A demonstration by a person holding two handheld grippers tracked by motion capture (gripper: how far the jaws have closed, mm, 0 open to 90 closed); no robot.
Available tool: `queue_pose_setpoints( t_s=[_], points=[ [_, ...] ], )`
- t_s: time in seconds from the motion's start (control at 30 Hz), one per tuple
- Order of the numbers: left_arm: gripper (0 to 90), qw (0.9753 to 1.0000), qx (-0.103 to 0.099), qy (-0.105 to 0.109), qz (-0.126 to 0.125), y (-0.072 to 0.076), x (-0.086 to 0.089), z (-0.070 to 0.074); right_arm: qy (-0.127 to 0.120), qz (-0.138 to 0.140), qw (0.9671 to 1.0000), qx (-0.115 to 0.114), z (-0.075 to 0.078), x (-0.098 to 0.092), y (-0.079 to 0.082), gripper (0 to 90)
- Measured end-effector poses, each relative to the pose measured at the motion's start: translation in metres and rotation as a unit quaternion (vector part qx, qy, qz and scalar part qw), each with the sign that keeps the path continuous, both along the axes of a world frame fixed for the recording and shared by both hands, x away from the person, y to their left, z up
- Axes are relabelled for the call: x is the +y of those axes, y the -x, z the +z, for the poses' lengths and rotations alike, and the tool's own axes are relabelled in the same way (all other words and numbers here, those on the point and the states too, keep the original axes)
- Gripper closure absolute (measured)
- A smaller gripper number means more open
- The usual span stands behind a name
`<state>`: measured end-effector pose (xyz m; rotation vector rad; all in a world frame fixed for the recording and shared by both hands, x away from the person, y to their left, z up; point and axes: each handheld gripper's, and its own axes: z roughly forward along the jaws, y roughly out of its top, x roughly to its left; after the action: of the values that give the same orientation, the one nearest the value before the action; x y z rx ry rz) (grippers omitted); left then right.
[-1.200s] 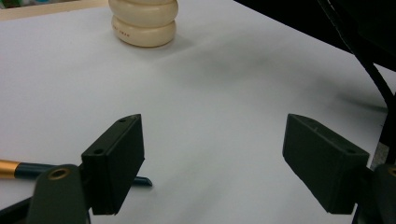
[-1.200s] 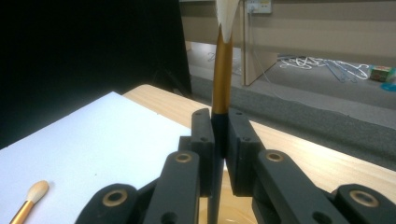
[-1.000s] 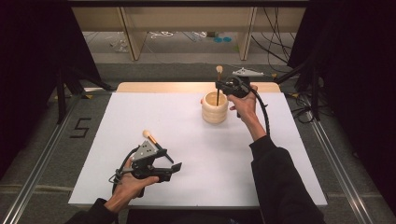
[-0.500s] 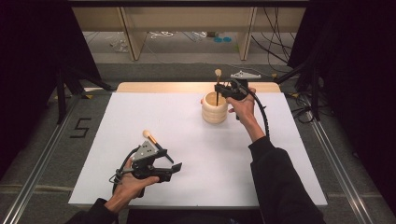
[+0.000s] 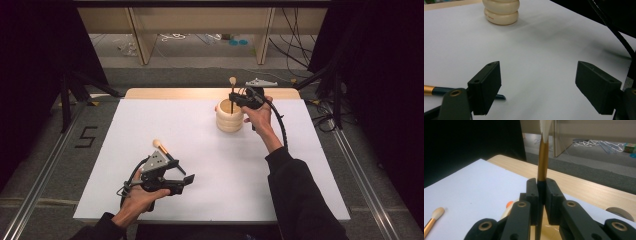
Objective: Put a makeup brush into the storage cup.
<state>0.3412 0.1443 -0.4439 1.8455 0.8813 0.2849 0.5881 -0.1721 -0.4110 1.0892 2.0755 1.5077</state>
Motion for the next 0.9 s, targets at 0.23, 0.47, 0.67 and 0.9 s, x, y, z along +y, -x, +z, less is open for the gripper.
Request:
queue_pose_setpoints(
  t_s=[0.23, 0.47, 0.67, 0.9],
  points=[
    [20.5, 1.0000, 0.001, -0.003, 0.001, 0.0003, 0.0004, 0.0005, 0.004, 0.001, 1.0000, 0.000, -0.0033, 0.0014, -0.0002, 82.7],
    [20.5, 1.0000, -0.001, 0.002, 0.000, -0.0006, 0.0005, -0.0002, 0.008, -0.002, 0.9999, 0.009, -0.0056, 0.0004, 0.0001, 82.5],
    [20.5, 1.0000, 0.000, 0.001, 0.001, -0.0004, 0.0006, -0.0001, 0.010, -0.002, 1.0000, 0.002, -0.0081, 0.0006, -0.0005, 82.4],
    [20.5, 1.0000, 0.001, 0.002, 0.002, -0.0005, 0.0007, -0.0001, 0.012, -0.004, 0.9999, 0.007, -0.0103, 0.0017, -0.0006, 77.0]
  ],
)
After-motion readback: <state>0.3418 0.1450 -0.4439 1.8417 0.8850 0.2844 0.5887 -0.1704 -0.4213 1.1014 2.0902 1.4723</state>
